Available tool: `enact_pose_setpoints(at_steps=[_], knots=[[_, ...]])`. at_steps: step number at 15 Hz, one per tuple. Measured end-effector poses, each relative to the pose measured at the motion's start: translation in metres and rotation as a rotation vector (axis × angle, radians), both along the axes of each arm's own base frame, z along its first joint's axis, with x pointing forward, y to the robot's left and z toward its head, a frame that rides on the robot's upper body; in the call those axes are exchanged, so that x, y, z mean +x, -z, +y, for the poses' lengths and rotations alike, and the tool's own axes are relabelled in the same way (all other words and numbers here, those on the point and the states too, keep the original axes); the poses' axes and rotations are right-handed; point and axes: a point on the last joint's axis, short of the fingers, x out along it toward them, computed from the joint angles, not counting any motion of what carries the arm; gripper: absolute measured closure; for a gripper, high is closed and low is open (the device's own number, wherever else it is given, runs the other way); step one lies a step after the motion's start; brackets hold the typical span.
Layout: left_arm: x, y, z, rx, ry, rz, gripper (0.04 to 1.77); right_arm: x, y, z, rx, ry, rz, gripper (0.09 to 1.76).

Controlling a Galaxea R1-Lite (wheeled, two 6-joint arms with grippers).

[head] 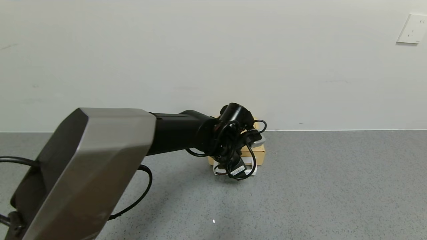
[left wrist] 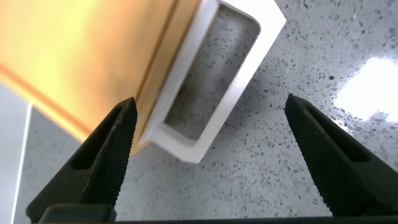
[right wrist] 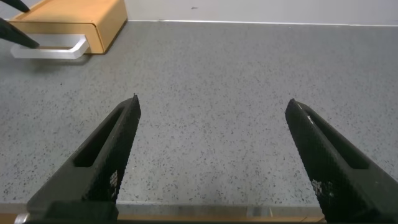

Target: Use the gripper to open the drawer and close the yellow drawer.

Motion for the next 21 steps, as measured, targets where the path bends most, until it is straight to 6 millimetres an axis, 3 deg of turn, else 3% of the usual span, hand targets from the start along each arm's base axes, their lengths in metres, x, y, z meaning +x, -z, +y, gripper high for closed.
enact_pose_setpoints(at_steps=[5, 10, 16, 21], knots=[[-0.032, -0.053, 0.031, -0.092, -0.115, -0.048, 0.09, 0.0, 0.0, 0.0, 0.0, 0.0, 0.0, 0.14], [-0.067, -0.103, 0.097, -0.215, -0.33, -0.111, 0.09, 0.0, 0.0, 0.0, 0.0, 0.0, 0.0, 0.14], [-0.112, -0.123, 0.189, -0.348, -0.511, -0.27, 0.09, 0.0, 0.0, 0.0, 0.0, 0.0, 0.0, 0.14], [-0.168, -0.123, 0.229, -0.472, -0.618, -0.366, 0.09, 0.0, 0.0, 0.0, 0.0, 0.0, 0.0, 0.14]])
